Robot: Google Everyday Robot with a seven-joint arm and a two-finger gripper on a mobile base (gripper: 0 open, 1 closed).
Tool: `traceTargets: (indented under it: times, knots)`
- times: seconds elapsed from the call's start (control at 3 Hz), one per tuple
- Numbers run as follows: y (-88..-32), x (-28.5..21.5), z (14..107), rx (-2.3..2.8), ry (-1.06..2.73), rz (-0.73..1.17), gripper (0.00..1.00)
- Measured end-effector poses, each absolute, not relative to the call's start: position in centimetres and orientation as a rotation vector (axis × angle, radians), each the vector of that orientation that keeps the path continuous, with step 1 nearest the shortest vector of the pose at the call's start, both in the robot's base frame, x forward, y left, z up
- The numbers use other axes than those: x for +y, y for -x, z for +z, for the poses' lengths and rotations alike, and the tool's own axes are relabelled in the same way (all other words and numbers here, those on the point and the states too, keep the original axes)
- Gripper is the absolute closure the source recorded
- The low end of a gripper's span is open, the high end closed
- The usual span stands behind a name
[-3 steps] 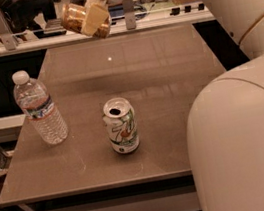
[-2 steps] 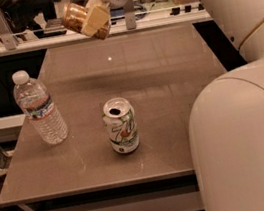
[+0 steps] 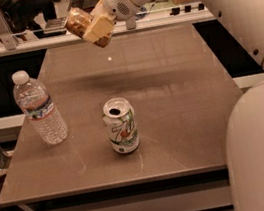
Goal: Place orange can upright
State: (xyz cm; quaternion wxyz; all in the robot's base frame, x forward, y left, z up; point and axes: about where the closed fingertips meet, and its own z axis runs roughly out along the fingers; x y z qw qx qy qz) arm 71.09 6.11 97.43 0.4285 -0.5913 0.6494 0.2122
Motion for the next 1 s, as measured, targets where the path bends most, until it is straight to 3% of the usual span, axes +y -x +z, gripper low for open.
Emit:
traceTargets:
  times: [1.0]
  knots:
    - [-71.9,5.7,94.5,1.505,1.282,0.654,1.00]
